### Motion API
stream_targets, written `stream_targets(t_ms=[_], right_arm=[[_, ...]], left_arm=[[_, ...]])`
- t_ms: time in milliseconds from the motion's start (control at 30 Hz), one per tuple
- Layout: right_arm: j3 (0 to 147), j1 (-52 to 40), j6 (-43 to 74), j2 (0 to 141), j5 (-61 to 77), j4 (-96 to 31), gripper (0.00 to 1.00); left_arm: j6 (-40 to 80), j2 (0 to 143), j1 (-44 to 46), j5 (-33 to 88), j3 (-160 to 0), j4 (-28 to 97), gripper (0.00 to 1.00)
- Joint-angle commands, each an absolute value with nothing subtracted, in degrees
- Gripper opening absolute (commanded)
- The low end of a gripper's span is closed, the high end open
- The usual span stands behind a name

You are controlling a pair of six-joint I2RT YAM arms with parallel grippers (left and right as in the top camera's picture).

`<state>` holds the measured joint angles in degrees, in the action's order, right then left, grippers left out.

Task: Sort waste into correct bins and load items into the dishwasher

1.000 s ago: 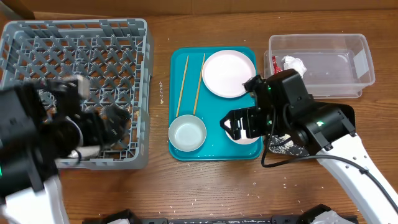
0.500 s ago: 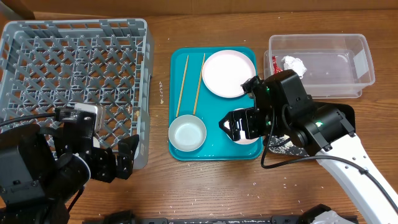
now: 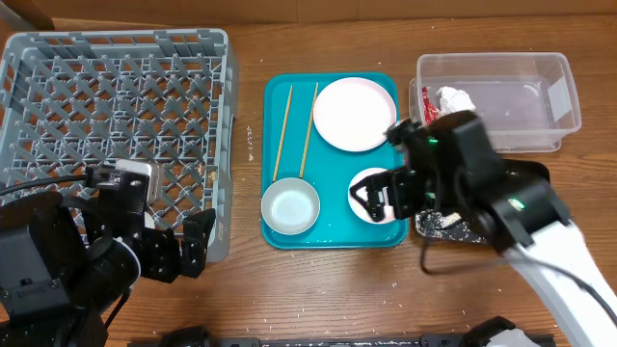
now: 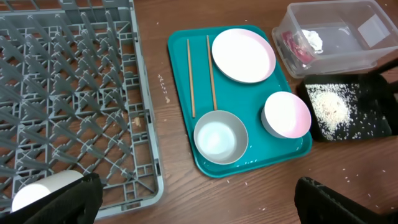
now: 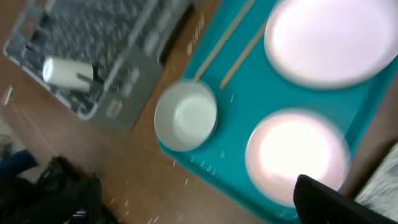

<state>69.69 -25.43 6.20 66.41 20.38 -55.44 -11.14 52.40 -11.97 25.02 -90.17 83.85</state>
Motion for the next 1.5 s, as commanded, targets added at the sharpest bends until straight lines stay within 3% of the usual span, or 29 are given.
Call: stream_targets(t_ms=[0, 233, 367, 567, 800, 867, 1467], right_arm=[[67.77, -24.18, -2.2, 53.8, 10.48, -50.0, 1.0], [47.09, -11.94, -1.93, 31.66, 5.8, -29.74, 0.99], [35.42, -7.42, -1.96, 20.97, 5.82, -25.54, 0.99], [20.27, -6.46, -1.69, 7.62, 6.09, -23.16, 1.0], [3.49, -6.42, -1.72, 0.12, 6.07, -6.92, 1.0], [0.56, -6.39, -1.72, 0.14, 6.07, -2.17, 1.0], [0.45, -6.35, -1.74, 0.16, 6.46, -3.97, 1.0]], left_arm=[[-12.47, 52.53, -11.6, 24.64, -90.63, 83.83, 1.0], [-12.47, 52.77, -11.6, 24.64, -90.59, 83.81, 1.0], [-12.45, 52.75, -11.6, 24.64, -90.59, 83.81, 1.0], [-12.45, 52.75, -11.6, 24.64, -90.59, 83.81, 1.0], [-12.47, 52.77, -11.6, 24.64, -90.59, 83.81, 1.0], [-12.45, 52.77, -11.6, 24.64, -90.59, 83.81, 1.0], [-12.45, 52.77, -11.6, 24.64, -90.59, 83.81, 1.0]])
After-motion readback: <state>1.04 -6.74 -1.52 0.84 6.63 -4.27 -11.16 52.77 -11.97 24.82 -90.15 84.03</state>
